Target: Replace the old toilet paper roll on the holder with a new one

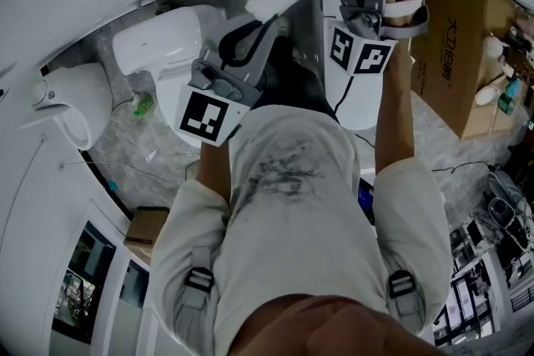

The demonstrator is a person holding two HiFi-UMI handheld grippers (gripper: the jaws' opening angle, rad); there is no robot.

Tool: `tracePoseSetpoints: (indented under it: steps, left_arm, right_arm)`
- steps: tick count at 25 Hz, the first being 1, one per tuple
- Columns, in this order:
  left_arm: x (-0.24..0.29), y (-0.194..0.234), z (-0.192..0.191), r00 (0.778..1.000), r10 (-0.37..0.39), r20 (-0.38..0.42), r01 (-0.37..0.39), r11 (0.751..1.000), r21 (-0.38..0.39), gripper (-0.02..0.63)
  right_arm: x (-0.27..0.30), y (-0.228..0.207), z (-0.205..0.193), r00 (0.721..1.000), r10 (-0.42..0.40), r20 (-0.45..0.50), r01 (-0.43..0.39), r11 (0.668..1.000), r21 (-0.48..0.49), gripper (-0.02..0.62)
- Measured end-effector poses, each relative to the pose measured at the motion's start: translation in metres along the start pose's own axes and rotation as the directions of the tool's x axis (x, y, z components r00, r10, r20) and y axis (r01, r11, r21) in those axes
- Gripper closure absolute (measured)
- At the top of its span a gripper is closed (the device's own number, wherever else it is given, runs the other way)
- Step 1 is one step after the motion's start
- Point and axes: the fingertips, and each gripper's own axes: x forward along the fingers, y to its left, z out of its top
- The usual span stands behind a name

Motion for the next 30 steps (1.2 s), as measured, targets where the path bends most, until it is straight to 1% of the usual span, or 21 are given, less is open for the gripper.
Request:
tracePoseSetpoints:
  steps: [4, 12, 17, 20, 23, 30]
  left_arm:
    - [0.000, 0.000, 0.001, 1.000, 0.011, 0.001, -0.011, 1.000, 0.005, 0.591]
    - [-0.010, 0.004, 0.007, 0.999, 0.035, 0.008, -0.035, 0.999, 0.015, 0.591]
    - [-0.018, 0.005, 0.015, 0.998, 0.054, 0.021, -0.055, 0.998, 0.022, 0.591]
    - [-0.021, 0.004, 0.019, 0.997, 0.067, 0.026, -0.067, 0.998, 0.022, 0.591]
    - [-0.024, 0.002, 0.026, 0.996, 0.080, 0.037, -0.081, 0.996, 0.026, 0.591]
    - [-0.034, 0.002, 0.042, 0.991, 0.110, 0.070, -0.113, 0.993, 0.038, 0.591]
  right_arm:
    - [0.001, 0.002, 0.003, 1.000, 0.007, 0.015, -0.007, 1.000, 0.006, 0.239]
    - [0.003, 0.007, 0.021, 0.998, 0.031, 0.049, -0.032, 0.999, 0.016, 0.225]
    - [0.002, 0.009, 0.030, 0.996, 0.066, 0.066, -0.068, 0.997, 0.032, 0.189]
    - [0.000, 0.014, 0.031, 0.991, 0.106, 0.078, -0.110, 0.993, 0.046, 0.156]
    - [-0.006, 0.015, 0.032, 0.986, 0.135, 0.097, -0.140, 0.989, 0.050, 0.144]
    - [-0.020, 0.006, 0.039, 0.986, 0.123, 0.111, -0.133, 0.988, 0.080, 0.132]
